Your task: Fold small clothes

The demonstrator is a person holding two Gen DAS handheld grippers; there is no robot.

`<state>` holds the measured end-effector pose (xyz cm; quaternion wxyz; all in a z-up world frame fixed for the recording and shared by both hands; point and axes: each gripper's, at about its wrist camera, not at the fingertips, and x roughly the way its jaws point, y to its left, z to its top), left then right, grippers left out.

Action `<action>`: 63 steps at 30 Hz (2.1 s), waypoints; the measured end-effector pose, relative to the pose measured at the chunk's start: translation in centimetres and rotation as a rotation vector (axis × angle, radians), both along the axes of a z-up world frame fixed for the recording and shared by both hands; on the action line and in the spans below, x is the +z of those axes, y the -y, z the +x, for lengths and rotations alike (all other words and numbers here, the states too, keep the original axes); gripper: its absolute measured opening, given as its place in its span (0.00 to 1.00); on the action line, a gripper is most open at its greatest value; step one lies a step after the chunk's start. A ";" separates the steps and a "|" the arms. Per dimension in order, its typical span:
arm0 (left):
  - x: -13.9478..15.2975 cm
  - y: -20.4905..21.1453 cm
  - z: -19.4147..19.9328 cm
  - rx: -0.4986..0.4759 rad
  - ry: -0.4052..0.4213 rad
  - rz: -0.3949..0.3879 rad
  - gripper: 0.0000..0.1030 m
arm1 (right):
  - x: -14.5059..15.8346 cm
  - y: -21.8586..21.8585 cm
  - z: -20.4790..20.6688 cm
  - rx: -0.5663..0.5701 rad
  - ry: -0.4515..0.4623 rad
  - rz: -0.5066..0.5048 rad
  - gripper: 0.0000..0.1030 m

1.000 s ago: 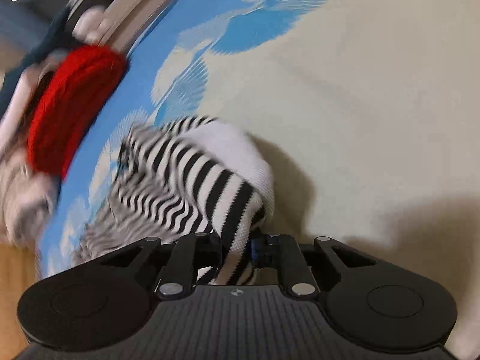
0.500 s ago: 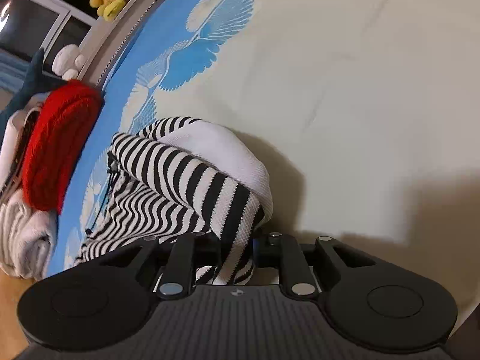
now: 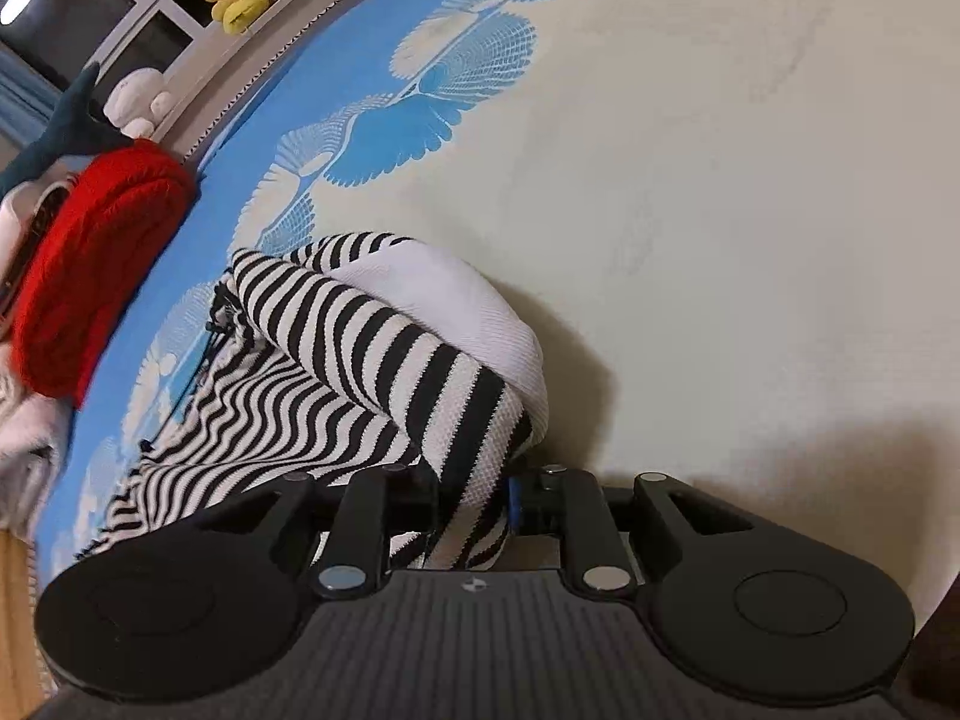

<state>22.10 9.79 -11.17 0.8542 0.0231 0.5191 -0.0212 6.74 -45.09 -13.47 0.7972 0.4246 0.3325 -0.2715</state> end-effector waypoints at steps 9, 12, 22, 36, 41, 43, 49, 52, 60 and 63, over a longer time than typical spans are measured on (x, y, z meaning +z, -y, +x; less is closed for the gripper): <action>-2.0 -1.0 1.4 0.015 -0.054 0.006 1.00 | 5.7 -5.8 2.9 0.083 -0.004 -0.360 0.16; -1.8 -1.2 2.0 0.018 -0.064 -0.018 1.00 | 10.5 -14.4 5.9 0.279 0.055 -0.691 0.15; -0.7 -4.0 2.4 0.119 -0.069 -0.127 1.00 | 3.9 -44.2 6.8 1.200 0.176 -1.050 0.16; 0.1 -4.3 2.1 0.159 -0.040 -0.173 1.00 | 1.8 -44.6 5.6 1.320 0.198 -0.972 0.37; 1.3 -4.6 1.7 0.174 0.019 -0.182 1.00 | 3.9 -40.5 4.9 1.310 0.374 -0.585 0.64; 2.1 -4.6 1.4 0.159 0.033 -0.216 1.00 | 6.3 -38.4 3.5 1.267 0.424 -0.562 0.63; 3.1 -3.3 -0.7 0.099 0.026 -0.291 1.00 | 9.8 -30.1 0.5 1.028 0.411 -0.697 0.61; 3.5 -2.7 -1.6 0.102 -0.019 -0.411 1.00 | 7.1 -27.1 2.4 0.974 0.312 -0.547 0.21; 3.1 -0.8 -5.1 0.181 -0.056 -0.489 1.00 | 4.2 -29.4 -0.4 1.205 0.221 -0.512 0.12; 3.9 0.7 -5.9 0.184 -0.044 -0.507 1.00 | 8.5 -26.5 -1.3 1.106 0.328 -0.478 0.12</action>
